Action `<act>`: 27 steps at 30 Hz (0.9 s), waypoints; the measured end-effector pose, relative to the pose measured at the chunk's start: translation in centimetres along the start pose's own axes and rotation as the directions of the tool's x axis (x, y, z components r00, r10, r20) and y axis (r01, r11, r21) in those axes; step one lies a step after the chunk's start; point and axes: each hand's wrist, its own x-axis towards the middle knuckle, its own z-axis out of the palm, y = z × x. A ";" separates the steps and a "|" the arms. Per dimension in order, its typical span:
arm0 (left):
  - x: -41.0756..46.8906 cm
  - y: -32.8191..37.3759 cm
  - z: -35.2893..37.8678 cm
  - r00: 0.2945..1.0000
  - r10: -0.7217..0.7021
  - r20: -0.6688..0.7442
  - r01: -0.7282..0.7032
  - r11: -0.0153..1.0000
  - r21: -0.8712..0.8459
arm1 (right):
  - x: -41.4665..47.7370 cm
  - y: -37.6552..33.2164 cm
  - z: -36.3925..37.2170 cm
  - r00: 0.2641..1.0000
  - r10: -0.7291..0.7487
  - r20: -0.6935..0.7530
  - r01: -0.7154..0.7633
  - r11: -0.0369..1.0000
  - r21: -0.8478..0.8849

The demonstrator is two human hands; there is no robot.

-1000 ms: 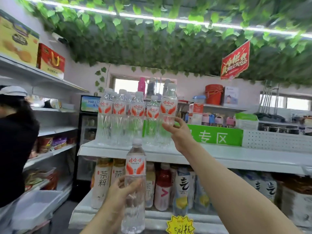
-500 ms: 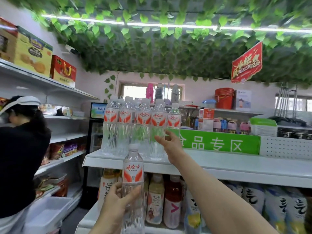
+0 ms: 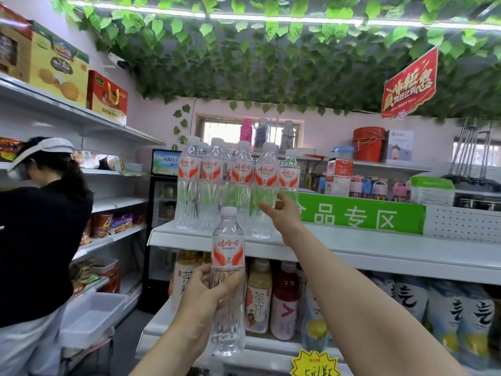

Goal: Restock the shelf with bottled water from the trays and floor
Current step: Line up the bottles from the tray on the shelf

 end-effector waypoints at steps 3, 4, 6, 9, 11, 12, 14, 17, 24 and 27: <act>-0.4 0.4 -0.1 1.000 0.014 -0.003 -0.014 1.000 -0.002 | -0.4 -0.4 -0.1 1.000 0.006 0.002 -0.006 1.000 0.001; -0.6 0.6 -0.1 1.000 0.017 -0.004 -0.017 1.000 -0.002 | -0.6 -0.5 -0.2 1.000 0.004 0.007 -0.004 1.000 -0.001; -0.9 0.9 -0.2 1.000 0.023 -0.005 -0.023 1.000 -0.002 | -1.0 -0.7 -0.2 1.000 0.012 0.005 -0.012 1.000 -0.018; -1.1 1.3 -0.1 0.999 0.033 -0.007 -0.033 0.999 0.002 | -1.5 -0.5 -0.3 0.998 0.065 0.002 -0.065 0.995 -0.071; -1.1 1.6 0.1 1.000 0.031 -0.005 -0.031 0.999 0.009 | -2.7 -0.4 -0.4 0.997 0.071 -0.020 -0.072 0.994 -0.082; -1.0 1.7 0.3 0.999 0.033 -0.008 -0.033 0.999 0.010 | -3.6 -0.5 -0.5 0.998 0.054 -0.036 -0.056 0.996 -0.073; -0.7 1.7 0.9 0.999 0.035 -0.018 -0.035 0.999 0.015 | -6.1 -0.5 -0.9 0.999 0.039 -0.021 -0.039 0.999 -0.014; 0.0 1.9 2.4 0.998 0.063 -0.007 -0.063 0.998 0.018 | -10.3 -0.2 -1.9 0.979 0.117 0.170 -0.138 0.984 0.117; 2.3 3.2 7.8 0.999 0.013 0.041 -0.011 0.999 -0.052 | -15.0 0.2 -5.8 0.898 0.082 0.433 -0.178 0.966 0.187; 3.2 3.8 10.5 0.997 0.016 0.070 -0.013 0.999 -0.044 | -14.1 0.1 -7.0 0.937 0.080 0.341 -0.132 0.983 0.130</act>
